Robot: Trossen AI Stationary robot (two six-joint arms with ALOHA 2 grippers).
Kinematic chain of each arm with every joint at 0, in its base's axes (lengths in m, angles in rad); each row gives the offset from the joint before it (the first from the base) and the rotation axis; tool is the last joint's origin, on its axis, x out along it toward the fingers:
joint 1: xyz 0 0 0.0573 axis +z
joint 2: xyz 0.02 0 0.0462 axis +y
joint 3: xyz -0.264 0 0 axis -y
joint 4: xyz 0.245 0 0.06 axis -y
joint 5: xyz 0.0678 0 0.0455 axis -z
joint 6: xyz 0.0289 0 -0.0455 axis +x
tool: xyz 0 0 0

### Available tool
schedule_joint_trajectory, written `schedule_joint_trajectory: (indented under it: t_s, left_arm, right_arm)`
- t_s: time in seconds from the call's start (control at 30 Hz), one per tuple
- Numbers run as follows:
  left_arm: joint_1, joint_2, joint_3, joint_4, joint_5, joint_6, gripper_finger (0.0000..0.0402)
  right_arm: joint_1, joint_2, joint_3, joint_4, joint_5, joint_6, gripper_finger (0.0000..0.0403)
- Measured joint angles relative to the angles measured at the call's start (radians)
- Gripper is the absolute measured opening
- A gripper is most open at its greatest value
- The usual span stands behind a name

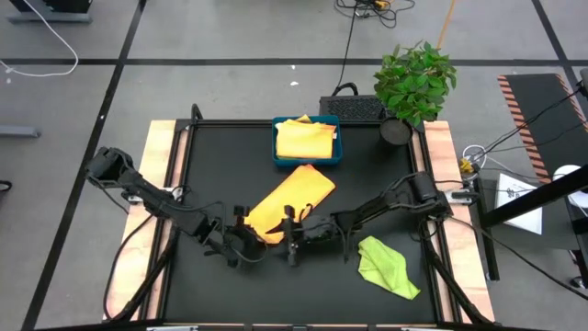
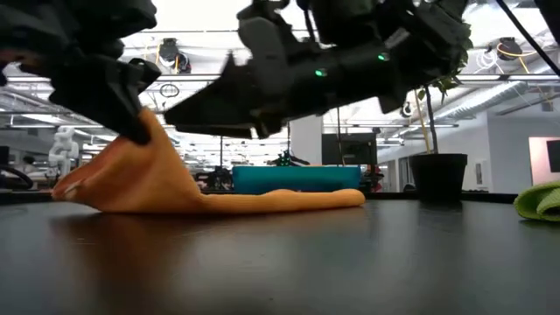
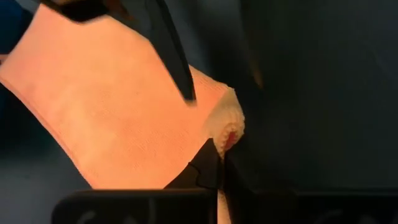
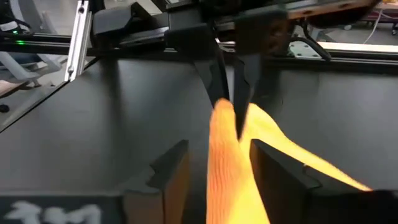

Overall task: Fold microfiber towels
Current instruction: Fold the orange microfiber towel

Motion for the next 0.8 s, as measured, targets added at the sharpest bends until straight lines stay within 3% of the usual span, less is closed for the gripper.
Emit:
schedule_joint_trajectory:
  t_s: [0.2, 0.43, 0.6, 0.8]
  left_arm:
    - [0.026, 0.000, 0.005, 0.027, 0.001, 0.000, 0.0005]
    - [0.028, 0.000, 0.005, 0.055, 0.009, 0.022, 0.0010]
    - [0.030, 0.000, 0.005, 0.065, 0.010, 0.023, 0.0010]
    - [0.029, 0.000, 0.004, 0.071, 0.018, 0.026, 0.0011]
  right_arm:
    - [0.000, 0.021, 0.065, -0.071, 0.004, -0.005, 0.0188]
    - [-0.001, 0.020, 0.067, -0.079, 0.029, 0.001, 0.0166]
    - [-0.001, 0.020, 0.067, -0.089, 0.064, -0.027, 0.0120]
    - [-0.002, 0.018, 0.067, -0.107, 0.085, -0.051, 0.0027]
